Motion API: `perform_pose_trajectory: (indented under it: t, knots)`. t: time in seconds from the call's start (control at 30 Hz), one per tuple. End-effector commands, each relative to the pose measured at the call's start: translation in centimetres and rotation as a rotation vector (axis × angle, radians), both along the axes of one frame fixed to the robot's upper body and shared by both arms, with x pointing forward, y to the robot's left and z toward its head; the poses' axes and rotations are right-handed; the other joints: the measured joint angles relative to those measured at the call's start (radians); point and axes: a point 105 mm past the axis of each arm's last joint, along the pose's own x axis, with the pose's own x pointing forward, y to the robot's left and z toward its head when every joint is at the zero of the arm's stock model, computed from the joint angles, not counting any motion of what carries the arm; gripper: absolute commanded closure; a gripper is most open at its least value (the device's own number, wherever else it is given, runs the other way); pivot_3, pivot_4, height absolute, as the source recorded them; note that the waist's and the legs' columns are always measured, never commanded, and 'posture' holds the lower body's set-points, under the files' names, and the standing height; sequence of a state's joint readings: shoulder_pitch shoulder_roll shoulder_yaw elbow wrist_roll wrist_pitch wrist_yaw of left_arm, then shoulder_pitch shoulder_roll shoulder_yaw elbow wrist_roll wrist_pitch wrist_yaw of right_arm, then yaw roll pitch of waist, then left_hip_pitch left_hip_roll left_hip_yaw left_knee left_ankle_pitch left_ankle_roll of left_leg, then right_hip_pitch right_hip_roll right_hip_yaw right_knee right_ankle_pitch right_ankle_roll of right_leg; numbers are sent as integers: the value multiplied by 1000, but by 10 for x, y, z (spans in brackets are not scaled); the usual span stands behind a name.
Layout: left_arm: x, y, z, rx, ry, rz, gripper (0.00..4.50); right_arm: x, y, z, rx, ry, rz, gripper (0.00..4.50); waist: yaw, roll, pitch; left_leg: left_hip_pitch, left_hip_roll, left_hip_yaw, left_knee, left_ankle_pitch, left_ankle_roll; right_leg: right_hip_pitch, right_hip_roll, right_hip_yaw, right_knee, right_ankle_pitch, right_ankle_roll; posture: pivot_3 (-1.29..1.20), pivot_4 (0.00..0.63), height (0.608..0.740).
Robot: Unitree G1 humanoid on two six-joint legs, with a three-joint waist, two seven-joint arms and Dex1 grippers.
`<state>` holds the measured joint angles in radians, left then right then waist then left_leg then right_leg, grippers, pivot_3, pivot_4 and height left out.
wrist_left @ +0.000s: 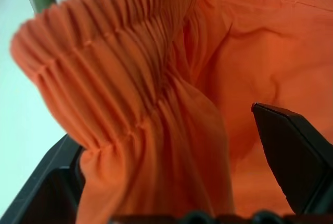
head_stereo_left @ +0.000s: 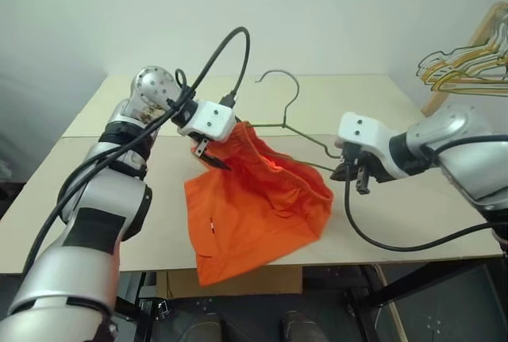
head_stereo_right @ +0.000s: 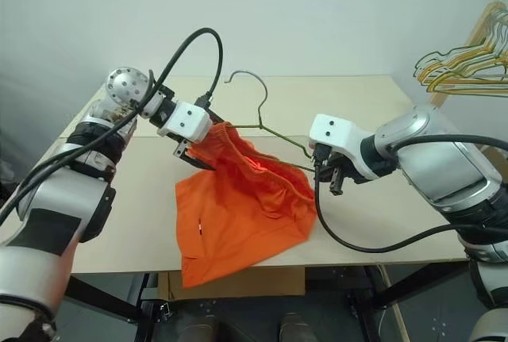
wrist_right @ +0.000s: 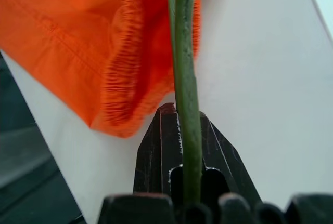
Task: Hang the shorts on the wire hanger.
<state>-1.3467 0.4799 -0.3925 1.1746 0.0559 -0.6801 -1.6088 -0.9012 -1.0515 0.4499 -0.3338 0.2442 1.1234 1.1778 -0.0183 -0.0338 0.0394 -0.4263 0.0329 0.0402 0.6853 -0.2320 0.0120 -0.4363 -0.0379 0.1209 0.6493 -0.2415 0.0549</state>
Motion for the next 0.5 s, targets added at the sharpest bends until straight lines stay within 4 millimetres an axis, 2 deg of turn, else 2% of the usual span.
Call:
perform_pose_trajectory:
  t: [0.03,0.37,0.5]
  knots:
    - [1,-6,18,-5,-69,-25,1230,1,1,18,2,-46,-2,4500,-1,0,0,-1,0,0,0,0,0,-1,0,0,0,0,0,-39,0,740]
    - [3,4,15,-7,-30,22,4485,3,-2,19,23,-28,-38,4500,-18,0,0,-1,0,0,1,0,0,-2,0,0,4,0,0,-47,0,740]
    - [4,3,14,-22,1,41,4485,2,-1,20,37,-73,-5,4500,-27,0,0,-2,0,0,5,0,0,-3,0,0,8,0,0,-49,0,740]
